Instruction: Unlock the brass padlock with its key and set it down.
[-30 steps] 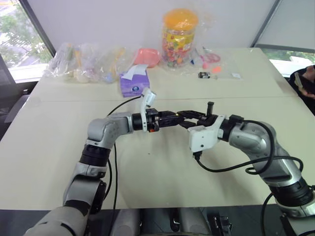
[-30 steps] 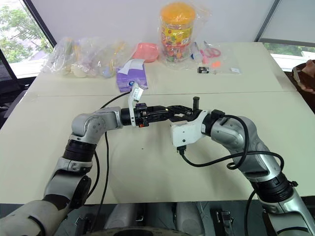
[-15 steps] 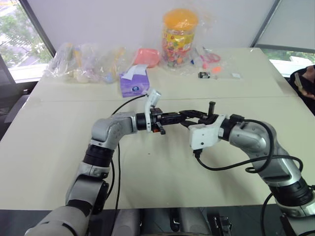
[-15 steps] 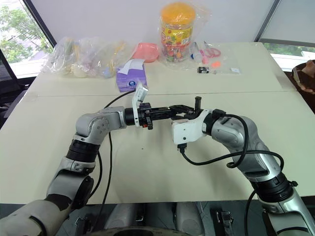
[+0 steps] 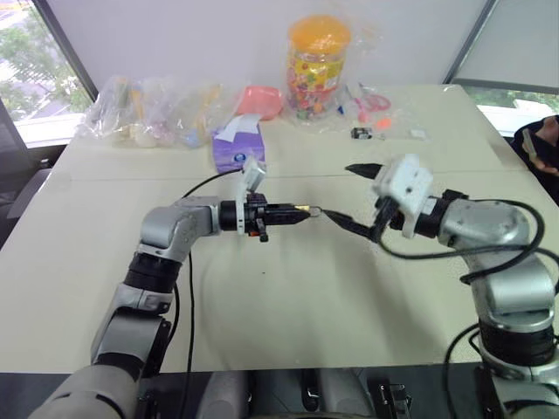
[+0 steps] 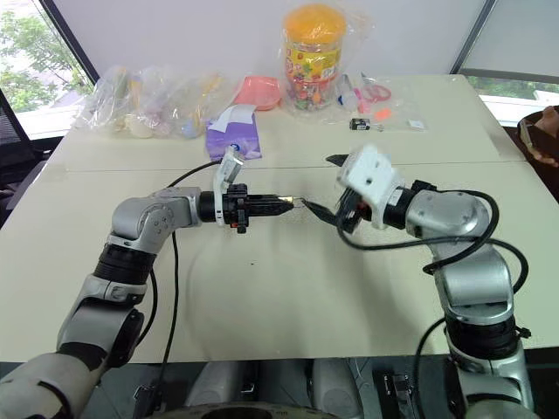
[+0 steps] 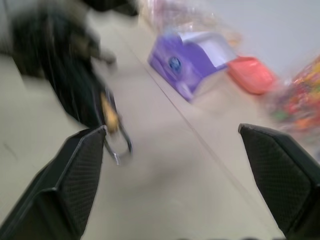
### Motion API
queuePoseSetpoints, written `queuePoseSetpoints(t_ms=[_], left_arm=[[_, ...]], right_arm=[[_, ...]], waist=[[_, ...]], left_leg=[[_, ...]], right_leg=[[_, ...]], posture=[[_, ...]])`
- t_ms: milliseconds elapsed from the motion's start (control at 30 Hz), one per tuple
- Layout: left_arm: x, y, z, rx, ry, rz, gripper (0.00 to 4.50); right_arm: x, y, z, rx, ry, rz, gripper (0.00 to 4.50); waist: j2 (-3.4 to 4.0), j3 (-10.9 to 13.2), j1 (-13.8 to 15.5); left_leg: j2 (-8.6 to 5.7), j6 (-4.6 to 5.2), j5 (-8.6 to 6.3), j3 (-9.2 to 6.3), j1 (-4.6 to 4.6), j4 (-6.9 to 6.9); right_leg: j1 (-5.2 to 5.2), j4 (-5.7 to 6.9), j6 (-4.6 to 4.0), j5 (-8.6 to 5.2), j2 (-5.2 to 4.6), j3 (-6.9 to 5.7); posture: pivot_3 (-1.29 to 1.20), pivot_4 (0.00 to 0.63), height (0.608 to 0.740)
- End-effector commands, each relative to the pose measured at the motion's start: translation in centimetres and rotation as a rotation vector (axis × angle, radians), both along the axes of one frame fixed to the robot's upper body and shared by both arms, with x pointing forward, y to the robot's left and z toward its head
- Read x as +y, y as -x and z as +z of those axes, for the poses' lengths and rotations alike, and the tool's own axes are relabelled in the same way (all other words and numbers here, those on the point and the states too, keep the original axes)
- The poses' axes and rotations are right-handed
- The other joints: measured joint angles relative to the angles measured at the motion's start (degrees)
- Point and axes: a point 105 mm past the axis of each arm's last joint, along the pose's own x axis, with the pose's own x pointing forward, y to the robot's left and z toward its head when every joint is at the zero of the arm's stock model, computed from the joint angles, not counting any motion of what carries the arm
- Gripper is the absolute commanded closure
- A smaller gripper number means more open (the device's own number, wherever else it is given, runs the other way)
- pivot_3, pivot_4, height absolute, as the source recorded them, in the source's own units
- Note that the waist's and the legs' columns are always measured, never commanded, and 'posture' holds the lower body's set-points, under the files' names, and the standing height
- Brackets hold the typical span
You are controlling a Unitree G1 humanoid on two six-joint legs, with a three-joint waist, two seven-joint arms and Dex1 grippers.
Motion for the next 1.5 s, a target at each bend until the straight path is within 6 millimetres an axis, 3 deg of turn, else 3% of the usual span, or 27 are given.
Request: queuePoseSetpoints(t_ms=[33,167,267,700,1033,1167,1367,1500], left_arm=[[0.2,0.0,1.9,-0.056,0.035,-0.047,4.49],[0.5,0.0,2.5,-0.060,0.046,-0.078,4.49],[0.6,0.0,2.8,-0.063,0.052,-0.100,4.49],[0.6,1.3,3.7,-0.056,0.081,-0.191,4.49],[0.9,1.7,4.7,-0.047,0.122,-0.213,4.49],[0.9,1.1,4.9,-0.061,0.124,-0.182,4.49],[0.6,0.6,4.5,-0.071,0.114,-0.151,4.49],[0.0,-0.2,3.1,-0.048,0.077,-0.092,4.49]], right_arm=[[0.1,1.2,0.6,0.131,-0.112,0.034,2.00],[1.0,2.2,0.8,0.248,-0.214,0.108,3.92],[1.1,2.0,0.9,0.273,-0.250,0.089,4.47],[2.1,1.6,-0.5,0.332,-0.237,0.063,4.47],[1.1,1.0,-3.4,0.379,-0.163,-0.011,4.47],[1.1,1.7,-4.1,0.401,-0.146,0.002,4.47],[0.8,2.0,-4.3,0.398,-0.135,-0.002,4.47],[-0.8,2.5,-5.5,0.409,-0.084,-0.058,4.47]], waist=[[0.00,0.0,0.1],[0.00,0.0,0.2],[0.00,0.0,0.0],[0.00,0.0,-0.2],[0.00,0.0,-0.1],[-0.01,0.0,-0.1],[-0.01,0.0,-0.1],[-0.04,0.0,0.3]], left_leg=[[-0.01,0.00,0.00,0.00,-0.02,0.00],[-0.05,0.03,-0.02,0.02,-0.06,-0.01],[-0.04,0.03,-0.02,0.02,-0.08,-0.02],[-0.03,0.04,-0.02,0.03,-0.11,-0.05],[-0.03,0.04,-0.02,0.03,-0.14,-0.06],[-0.03,0.04,-0.02,0.04,-0.15,-0.06],[-0.01,0.04,-0.02,0.04,-0.15,-0.06],[-0.02,0.04,-0.02,0.04,-0.18,-0.06]], right_leg=[[-0.01,-0.01,0.00,0.00,-0.01,0.00],[-0.03,-0.05,0.00,0.00,-0.05,0.00],[-0.09,0.01,0.01,0.00,-0.02,0.01],[-0.16,0.00,0.01,0.00,-0.01,0.02],[-0.16,-0.02,0.02,-0.01,0.00,0.01],[-0.18,-0.02,0.02,-0.01,0.00,0.01],[-0.20,-0.02,0.02,-0.01,0.04,0.02],[-0.20,-0.05,0.02,-0.01,0.02,0.01]], posture=[[0.00,0.150,0.737],[0.00,0.150,0.737],[0.00,0.150,0.737],[0.00,0.150,0.737],[0.00,0.150,0.737],[0.00,0.150,0.737],[0.00,0.150,0.737],[0.00,0.150,0.737]])
